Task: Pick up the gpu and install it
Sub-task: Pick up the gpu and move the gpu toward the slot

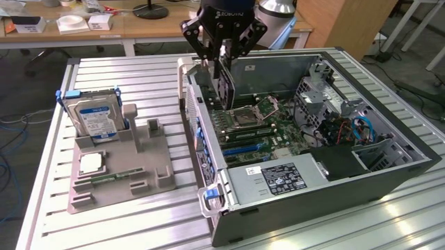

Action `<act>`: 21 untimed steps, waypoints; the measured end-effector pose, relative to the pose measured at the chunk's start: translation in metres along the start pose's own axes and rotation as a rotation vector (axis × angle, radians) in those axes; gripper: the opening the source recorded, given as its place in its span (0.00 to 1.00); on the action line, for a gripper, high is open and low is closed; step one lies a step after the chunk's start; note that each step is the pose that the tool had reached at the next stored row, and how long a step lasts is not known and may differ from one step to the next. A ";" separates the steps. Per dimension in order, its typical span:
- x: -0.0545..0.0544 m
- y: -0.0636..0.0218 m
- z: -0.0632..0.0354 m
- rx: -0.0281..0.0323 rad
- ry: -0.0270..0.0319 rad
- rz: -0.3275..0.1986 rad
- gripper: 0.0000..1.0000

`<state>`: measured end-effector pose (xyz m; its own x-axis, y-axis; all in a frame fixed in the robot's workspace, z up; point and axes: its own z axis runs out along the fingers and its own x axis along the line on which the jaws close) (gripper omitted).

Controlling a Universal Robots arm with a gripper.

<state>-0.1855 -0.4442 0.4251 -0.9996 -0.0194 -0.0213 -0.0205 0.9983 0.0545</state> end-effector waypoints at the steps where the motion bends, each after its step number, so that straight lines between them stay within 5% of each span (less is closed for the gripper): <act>1: -0.001 0.0000 0.0001 -0.0001 -0.0001 0.000 0.26; 21: -0.010 -0.0002 0.0006 -0.0001 -0.0001 0.000 0.26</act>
<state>-0.1750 -0.4442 0.4247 -0.9996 -0.0193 -0.0214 -0.0205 0.9983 0.0546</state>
